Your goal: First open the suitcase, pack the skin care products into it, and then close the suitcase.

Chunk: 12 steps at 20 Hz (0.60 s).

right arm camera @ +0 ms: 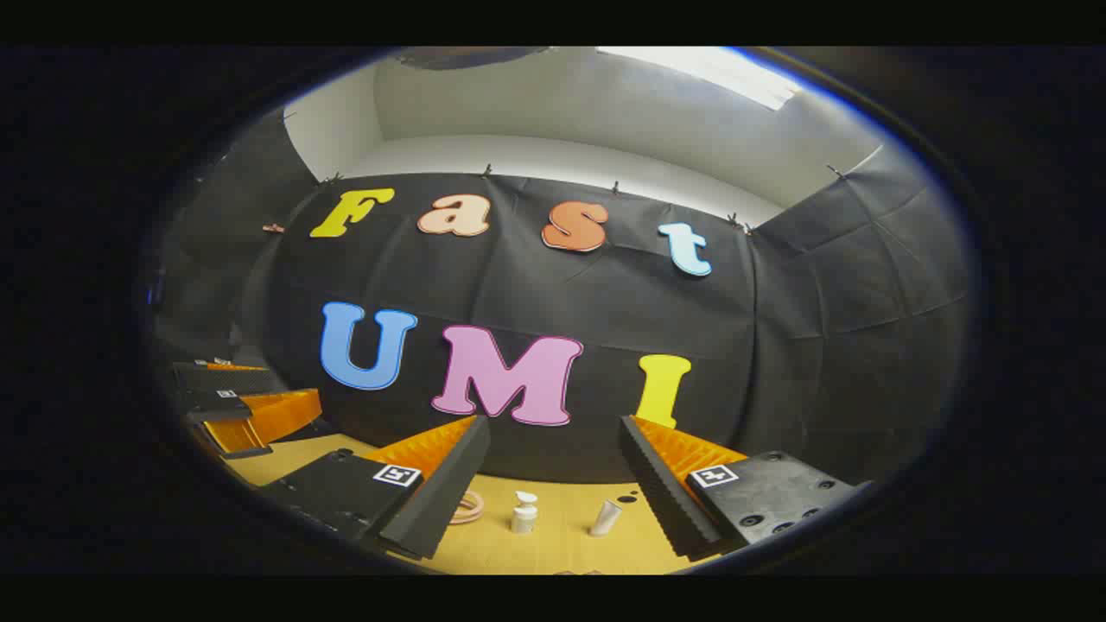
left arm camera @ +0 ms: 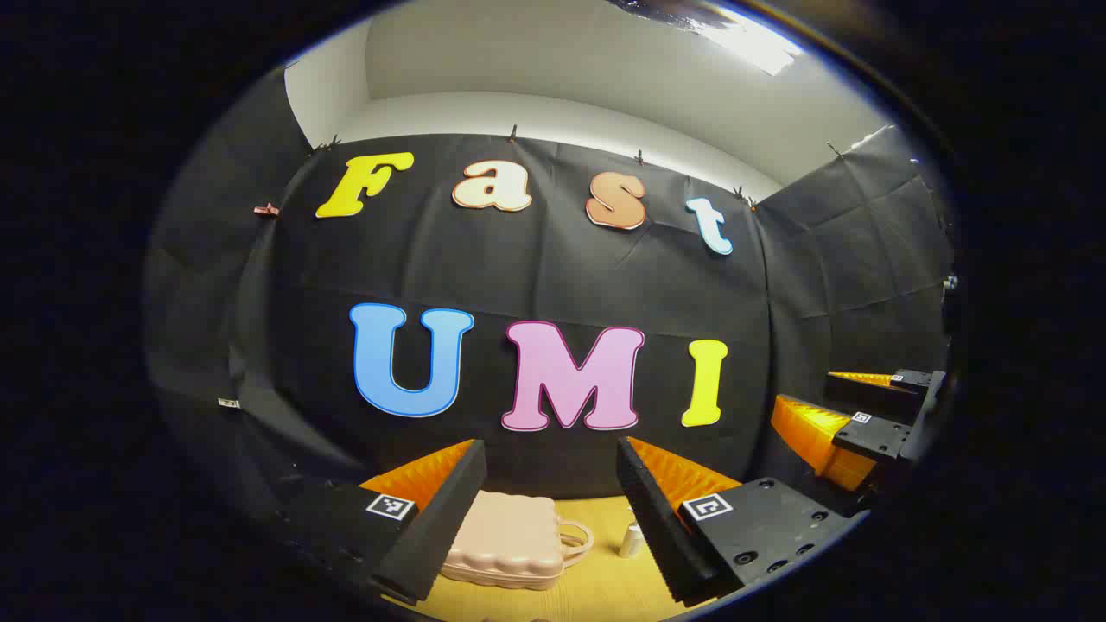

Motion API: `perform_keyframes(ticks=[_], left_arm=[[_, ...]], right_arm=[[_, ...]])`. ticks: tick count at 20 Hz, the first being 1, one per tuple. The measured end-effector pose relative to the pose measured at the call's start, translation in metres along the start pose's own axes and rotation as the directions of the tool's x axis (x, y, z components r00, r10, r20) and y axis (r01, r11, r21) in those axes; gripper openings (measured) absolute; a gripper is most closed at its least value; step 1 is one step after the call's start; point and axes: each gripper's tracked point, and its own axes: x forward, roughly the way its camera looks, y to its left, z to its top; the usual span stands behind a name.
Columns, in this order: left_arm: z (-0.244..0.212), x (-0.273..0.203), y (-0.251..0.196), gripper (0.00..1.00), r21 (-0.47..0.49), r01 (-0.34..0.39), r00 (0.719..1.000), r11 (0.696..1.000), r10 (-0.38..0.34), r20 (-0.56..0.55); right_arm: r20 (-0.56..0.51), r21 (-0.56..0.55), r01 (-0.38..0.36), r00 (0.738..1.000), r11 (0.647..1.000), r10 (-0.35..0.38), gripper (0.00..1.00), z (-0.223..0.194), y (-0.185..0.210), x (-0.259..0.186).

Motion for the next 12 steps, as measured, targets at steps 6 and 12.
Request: perform_keyframes(ticks=[6,12], left_arm=[[-0.015,0.011,-0.003,0.97,-0.01,0.009,1.0,1.0,-0.009,-0.03],[-0.027,0.022,-0.003,0.96,0.003,0.012,0.998,1.0,-0.012,-0.065]], right_arm=[[-0.033,-0.006,0.014,0.999,1.0,-0.014,0.96,-0.015,-0.01,0.001],[-0.042,0.0,0.005,0.999,1.0,-0.005,0.97,-0.021,-0.007,0.011]])
